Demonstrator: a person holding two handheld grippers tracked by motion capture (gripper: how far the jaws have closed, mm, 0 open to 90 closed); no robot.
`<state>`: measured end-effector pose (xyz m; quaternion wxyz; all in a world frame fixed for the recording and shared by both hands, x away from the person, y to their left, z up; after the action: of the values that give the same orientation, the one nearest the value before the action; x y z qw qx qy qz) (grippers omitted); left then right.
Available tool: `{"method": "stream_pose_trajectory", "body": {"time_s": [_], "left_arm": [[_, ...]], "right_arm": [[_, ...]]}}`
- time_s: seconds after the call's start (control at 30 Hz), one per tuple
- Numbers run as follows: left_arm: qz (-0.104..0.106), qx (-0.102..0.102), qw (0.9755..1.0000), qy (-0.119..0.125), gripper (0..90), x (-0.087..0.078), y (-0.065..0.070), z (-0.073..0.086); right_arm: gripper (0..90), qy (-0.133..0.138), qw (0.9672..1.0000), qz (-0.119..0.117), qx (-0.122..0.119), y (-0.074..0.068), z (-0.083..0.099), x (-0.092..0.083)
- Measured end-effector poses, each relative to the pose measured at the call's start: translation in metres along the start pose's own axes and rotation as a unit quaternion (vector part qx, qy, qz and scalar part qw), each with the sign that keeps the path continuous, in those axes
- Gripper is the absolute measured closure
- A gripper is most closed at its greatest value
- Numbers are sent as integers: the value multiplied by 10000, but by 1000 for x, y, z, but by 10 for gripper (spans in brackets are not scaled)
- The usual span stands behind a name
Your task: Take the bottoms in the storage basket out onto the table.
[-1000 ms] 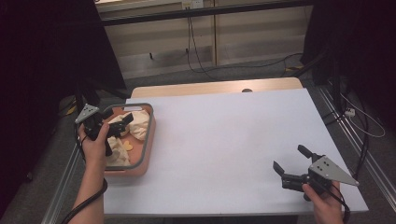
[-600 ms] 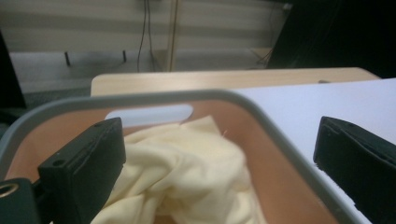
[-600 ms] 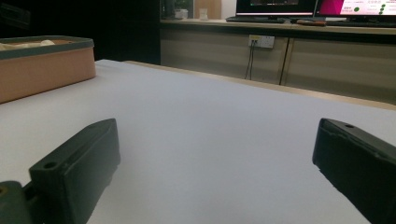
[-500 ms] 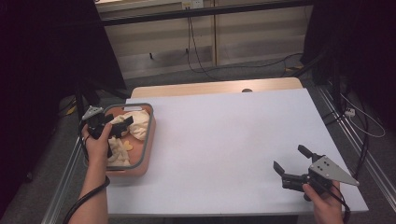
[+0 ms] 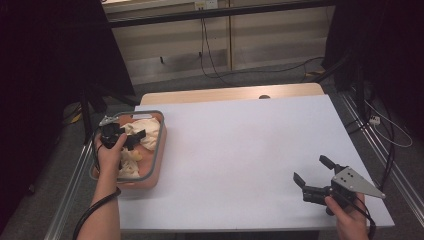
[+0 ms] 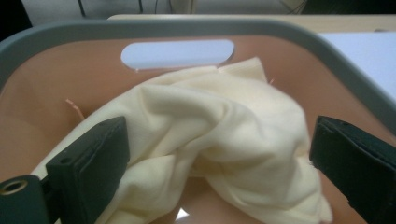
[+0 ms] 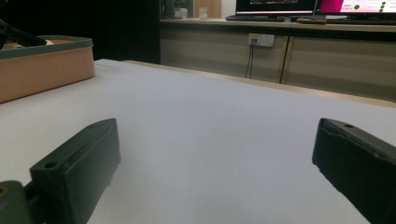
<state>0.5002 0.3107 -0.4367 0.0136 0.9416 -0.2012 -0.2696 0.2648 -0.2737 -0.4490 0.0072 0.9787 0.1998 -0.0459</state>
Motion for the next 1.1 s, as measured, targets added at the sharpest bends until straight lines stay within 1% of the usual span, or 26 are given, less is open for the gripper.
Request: {"method": "stream_pose_trajectory", "body": {"time_s": [0.17,0.23,0.33,0.4,0.43,0.5,0.53,0.6,0.7,0.73,0.77,0.83,0.87,0.9,0.97,1.0,1.1], "left_arm": [[-15,8,10000,-86,51,3,-3,3],[19,-46,9999,-106,51,5,-6,6],[81,-89,9997,-192,47,6,-9,9],[67,-80,9996,-264,46,8,-9,9],[71,-70,9994,-344,42,10,-8,9],[9,-7,9987,-508,40,13,-8,10],[-34,-10,9983,-583,42,14,-7,10],[-108,-30,9977,-666,44,16,-7,11],[-160,-78,9967,-792,47,19,-6,14],[-185,-54,9964,-830,54,20,-7,15],[-190,-34,9961,-856,77,20,-7,16],[-256,14,9954,-919,88,21,-6,18],[-288,60,9950,-958,119,21,-6,19],[-321,61,9948,-965,119,22,-6,19],[-406,105,9943,-981,151,22,-5,20],[-463,154,9937,-1013,164,22,-4,21],[-603,165,9929,-1015,218,22,-4,21]], "right_arm": [[5,-5,10000,-13,13,0,0,0],[5,-11,10000,-11,23,0,0,0],[5,-16,10000,-13,19,0,0,0],[5,-21,10000,-21,21,0,1,0],[5,-19,10000,-27,17,0,1,1],[5,-38,10000,-32,23,-1,1,1],[5,-48,10000,-45,3,0,1,1],[5,-45,10000,-54,5,-1,2,2],[5,-53,10000,-61,4,-1,2,2],[5,-59,10000,-66,1,-2,2,2],[5,-63,9999,-78,3,-2,2,2],[5,-64,10000,-75,11,-2,2,2],[5,-79,9999,-90,22,-2,3,3],[5,-79,9999,-90,22,-2,3,3],[5,-92,9999,-97,19,-2,3,4],[5,-95,9999,-110,2,-2,3,4],[5,-94,9999,-123,-16,-3,3,4]]}}
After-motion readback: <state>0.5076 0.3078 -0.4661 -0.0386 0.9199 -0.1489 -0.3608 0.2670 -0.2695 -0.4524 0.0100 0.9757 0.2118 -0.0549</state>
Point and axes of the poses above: each handheld gripper's, and its own axes: x roughly forward along the jaws, z roughly out of its underside, y roughly to its right, the point moved 2 cm from there along x, roughly forward along the jaws, and after that the axes turned 4 degrees about y, right-handed, at the moved point
